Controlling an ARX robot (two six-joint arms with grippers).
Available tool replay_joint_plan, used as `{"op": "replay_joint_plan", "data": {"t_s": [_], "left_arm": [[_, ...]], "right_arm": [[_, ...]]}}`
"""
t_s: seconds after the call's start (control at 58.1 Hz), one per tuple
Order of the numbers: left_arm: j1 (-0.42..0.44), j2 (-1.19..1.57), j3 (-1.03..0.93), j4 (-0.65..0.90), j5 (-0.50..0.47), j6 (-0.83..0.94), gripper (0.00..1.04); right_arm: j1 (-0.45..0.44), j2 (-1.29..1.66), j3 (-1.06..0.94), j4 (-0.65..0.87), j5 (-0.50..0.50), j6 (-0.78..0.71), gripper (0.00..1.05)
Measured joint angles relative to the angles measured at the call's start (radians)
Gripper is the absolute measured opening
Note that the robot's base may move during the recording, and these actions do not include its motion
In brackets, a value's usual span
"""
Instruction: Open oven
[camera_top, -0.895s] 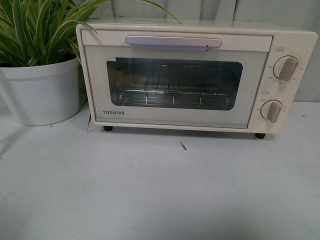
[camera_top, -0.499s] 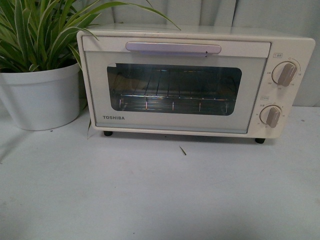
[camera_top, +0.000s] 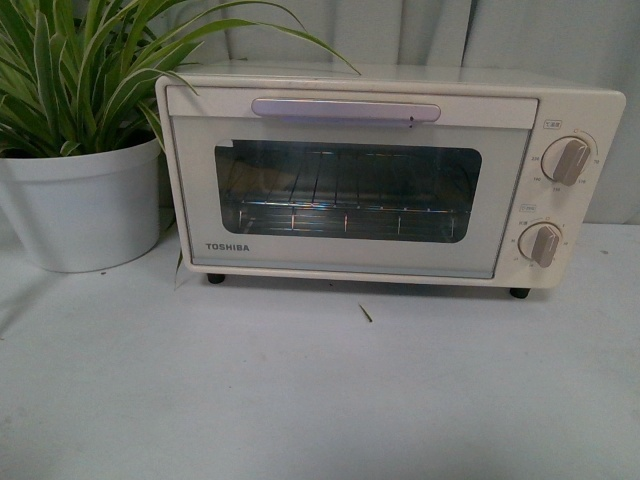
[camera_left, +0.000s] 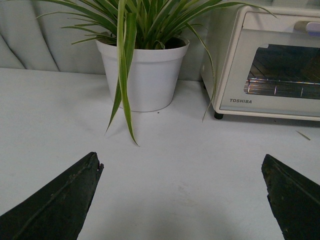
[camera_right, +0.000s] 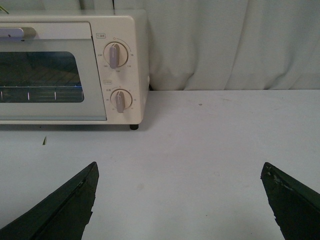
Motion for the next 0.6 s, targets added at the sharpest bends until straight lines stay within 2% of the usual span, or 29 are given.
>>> {"op": "replay_joint_plan", "data": {"t_s": [0.138,0.224,0.275,0.396,0.516,0.602], "left_arm": [[0.0,0.0,0.0,0.0,0.0,0.0,0.98],[-0.047,0.058,0.038,-0.114,-0.115,-0.102,0.98],[-0.121,0.126,0.057,-0.143,-0.189,-0.216,0.98],[-0.273,0.266,0.128,-0.142,-0.238,-0.432,0.98],[-0.431,0.492,0.206,-0.046,-0.216,-0.717,0.98],[-0.48,0.639,0.222,0.069,-0.216,-0.832,0.98]], "right_arm": [[0.0,0.0,0.0,0.0,0.0,0.0,0.95],[0.0,0.0,0.0,0.0,0.0,0.0,0.95],[0.0,0.0,0.0,0.0,0.0,0.0,0.95],[0.0,0.0,0.0,0.0,0.0,0.0,0.95],[0.0,0.0,0.0,0.0,0.0,0.0,0.95],[0.0,0.0,0.0,0.0,0.0,0.0,0.95]]}}
